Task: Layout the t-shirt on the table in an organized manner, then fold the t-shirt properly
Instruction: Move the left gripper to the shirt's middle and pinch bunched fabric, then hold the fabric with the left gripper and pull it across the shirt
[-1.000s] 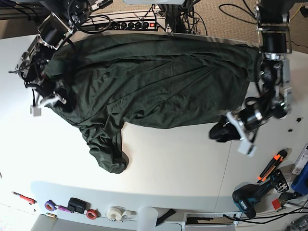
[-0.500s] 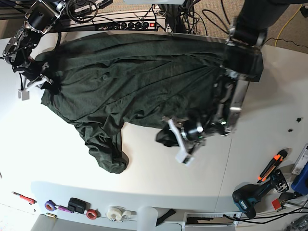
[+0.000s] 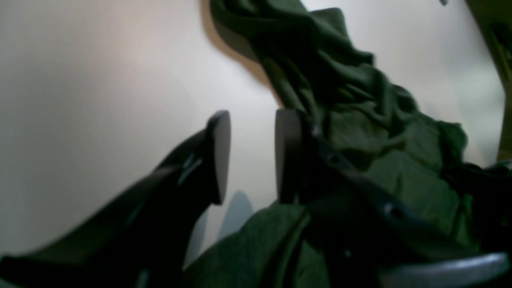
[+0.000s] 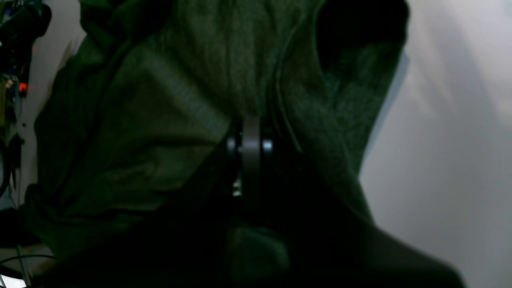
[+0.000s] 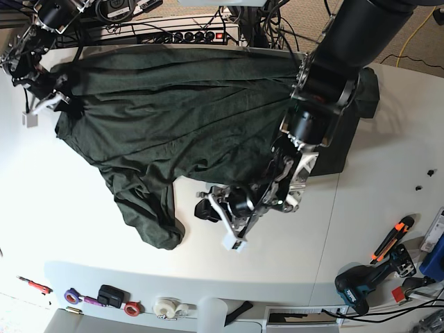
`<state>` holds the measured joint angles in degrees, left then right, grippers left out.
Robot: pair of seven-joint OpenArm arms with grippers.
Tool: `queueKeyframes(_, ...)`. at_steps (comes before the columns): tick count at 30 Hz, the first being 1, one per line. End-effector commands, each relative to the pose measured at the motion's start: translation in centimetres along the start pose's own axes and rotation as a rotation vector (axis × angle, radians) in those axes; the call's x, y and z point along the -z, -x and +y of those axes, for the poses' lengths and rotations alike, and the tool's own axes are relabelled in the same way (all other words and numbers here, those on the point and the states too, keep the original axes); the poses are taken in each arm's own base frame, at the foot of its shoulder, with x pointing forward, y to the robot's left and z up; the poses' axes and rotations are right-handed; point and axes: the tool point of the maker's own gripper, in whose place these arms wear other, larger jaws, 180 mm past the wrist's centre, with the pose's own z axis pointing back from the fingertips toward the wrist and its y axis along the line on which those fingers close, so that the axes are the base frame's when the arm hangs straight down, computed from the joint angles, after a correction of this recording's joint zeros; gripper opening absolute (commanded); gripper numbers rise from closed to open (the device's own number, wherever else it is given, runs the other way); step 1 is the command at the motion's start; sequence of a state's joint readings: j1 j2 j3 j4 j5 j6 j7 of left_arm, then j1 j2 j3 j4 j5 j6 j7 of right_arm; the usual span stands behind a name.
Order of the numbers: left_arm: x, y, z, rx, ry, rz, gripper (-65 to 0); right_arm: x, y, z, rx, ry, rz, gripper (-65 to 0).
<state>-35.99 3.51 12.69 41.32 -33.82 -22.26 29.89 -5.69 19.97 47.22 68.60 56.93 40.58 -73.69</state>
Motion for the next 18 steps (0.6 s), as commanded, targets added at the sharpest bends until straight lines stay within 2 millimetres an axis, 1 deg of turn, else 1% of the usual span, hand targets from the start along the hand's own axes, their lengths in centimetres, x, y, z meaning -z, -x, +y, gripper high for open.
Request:
queueKeyframes(1, 0.3, -3.3, -1.5, 0.028, 0.034, -0.062, -46.9, -1.3, 1.7, -2.2, -0.007, 0.094, 0.099, -65.0)
queueKeyframes(3, 0.7, -3.1, -1.7, 0.015, 0.037, -0.048, -45.6, -2.2, 1.2, -2.9, 0.017, 0.112, 0.062, -65.0)
queueKeyframes(6, 1.3, -2.2, -2.2, 0.000, 0.046, -0.022, -39.7, -3.5, 0.2, -3.7, 0.055, 0.125, -0.008, -65.0)
queueKeyframes(7, 1.5, -1.9, -2.4, -0.005, 0.048, -0.013, -38.7, -3.9, -0.1, -3.8, 0.065, 0.123, -0.028, -65.0)
queueKeyframes(10, 2.2, -0.9, -3.2, -0.025, 0.062, 0.010, -38.7, -4.7, -0.9, -3.9, 0.071, 0.113, -0.055, -65.0)
queueKeyframes(13, 2.7, -0.3, -4.0, -0.036, 0.076, 0.023, -38.7, -5.0, -1.5, -3.9, 0.061, 0.111, -0.062, -65.0)
queueKeyframes(16, 2.9, 0.2, -4.3, -0.038, 0.082, 0.032, -38.8, -5.1, -1.6, -3.8, 0.061, 0.108, -0.065, -65.0)
queueKeyframes(18, 3.2, 1.1, -4.5, -0.016, 0.072, 0.056, -38.8, -5.1, -1.6, -3.8, 0.061, 0.107, -0.066, -65.0)
